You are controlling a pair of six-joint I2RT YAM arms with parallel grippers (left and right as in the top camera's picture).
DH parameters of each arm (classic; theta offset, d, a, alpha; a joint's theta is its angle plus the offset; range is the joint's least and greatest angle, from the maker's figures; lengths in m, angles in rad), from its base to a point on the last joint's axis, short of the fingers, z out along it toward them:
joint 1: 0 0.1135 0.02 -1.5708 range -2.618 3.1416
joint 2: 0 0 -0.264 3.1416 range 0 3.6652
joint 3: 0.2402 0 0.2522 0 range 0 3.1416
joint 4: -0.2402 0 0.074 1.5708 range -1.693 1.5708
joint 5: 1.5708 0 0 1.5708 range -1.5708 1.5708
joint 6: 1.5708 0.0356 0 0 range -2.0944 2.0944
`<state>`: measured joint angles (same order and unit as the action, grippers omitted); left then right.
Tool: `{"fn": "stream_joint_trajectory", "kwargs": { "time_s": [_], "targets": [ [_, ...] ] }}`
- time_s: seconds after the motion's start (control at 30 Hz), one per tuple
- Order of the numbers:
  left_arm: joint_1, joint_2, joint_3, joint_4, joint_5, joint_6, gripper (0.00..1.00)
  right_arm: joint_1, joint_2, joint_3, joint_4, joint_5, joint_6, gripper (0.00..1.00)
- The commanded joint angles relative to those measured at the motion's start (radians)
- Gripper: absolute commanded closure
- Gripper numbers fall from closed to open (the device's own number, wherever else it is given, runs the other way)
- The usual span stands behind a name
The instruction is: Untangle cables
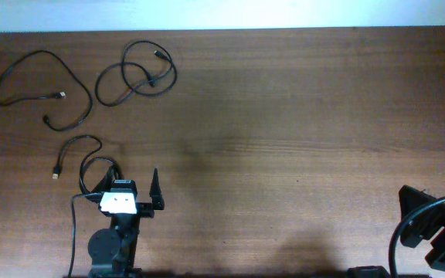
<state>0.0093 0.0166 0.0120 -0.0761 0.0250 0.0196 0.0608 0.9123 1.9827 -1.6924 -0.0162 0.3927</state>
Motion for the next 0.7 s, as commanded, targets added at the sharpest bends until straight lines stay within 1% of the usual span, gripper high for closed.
{"fn": "stream_joint_trajectory", "kwargs": {
  "time_s": [0.0,0.03,0.07,0.13,0.17,0.2,0.23,0.27,0.33,0.4,0.43,0.53,0.57,0.6,0.67],
  "targets": [
    [0.007,-0.011,-0.002,-0.008,-0.007,0.011,0.01,0.064,-0.012,-0.011,0.000,0.051,0.008,0.01],
    [0.007,-0.011,-0.002,-0.008,-0.007,0.011,0.01,0.132,-0.066,-0.099,0.118,0.067,0.005,0.01],
    [0.007,-0.011,-0.002,-0.008,-0.007,0.012,0.01,0.148,-0.130,-0.216,0.239,0.081,-0.011,0.01],
    [0.007,-0.011,-0.002,-0.007,-0.007,0.011,0.01,0.112,-0.335,-0.633,0.591,0.068,-0.145,0.01],
    [0.007,-0.011,-0.002,-0.008,-0.007,0.011,0.01,0.063,-0.451,-0.877,0.822,-0.024,-0.267,0.01],
    [0.007,-0.011,-0.002,-0.008,-0.007,0.011,0.01,0.027,-0.539,-1.058,1.000,-0.102,-0.368,0.01],
    [0.007,-0.011,-0.002,-0.008,-0.007,0.011,0.01,-0.005,-0.632,-1.245,1.170,-0.124,-0.389,0.01],
    [0.007,-0.011,-0.002,-0.008,-0.007,0.011,0.01,-0.029,-0.705,-1.387,1.298,-0.147,-0.388,0.01],
    [0.007,-0.011,-0.002,-0.008,-0.007,0.011,0.01,-0.073,-0.861,-1.688,1.562,-0.163,-0.352,0.02],
    [0.007,-0.011,-0.002,-0.008,-0.007,0.011,0.01,-0.077,-0.908,-1.826,1.663,-0.130,-0.323,0.02],
    [0.007,-0.011,-0.002,-0.008,-0.007,0.011,0.01,-0.077,-0.909,-1.880,1.673,-0.055,-0.245,0.01],
    [0.007,-0.011,-0.002,-0.008,-0.007,0.011,0.01,-0.077,-0.909,-1.978,1.667,-0.025,-0.244,0.01],
    [0.007,-0.011,-0.002,-0.008,-0.007,0.011,0.01,-0.077,-0.909,-1.977,1.613,-0.023,-0.246,0.01],
    [0.007,-0.011,-0.002,-0.008,-0.007,0.011,0.01,-0.077,-0.909,-1.977,1.614,-0.024,-0.284,0.01],
    [0.007,-0.011,-0.002,-0.008,-0.007,0.012,0.01,-0.077,-0.909,-1.977,1.614,-0.024,-0.285,0.02]
  ]
}}
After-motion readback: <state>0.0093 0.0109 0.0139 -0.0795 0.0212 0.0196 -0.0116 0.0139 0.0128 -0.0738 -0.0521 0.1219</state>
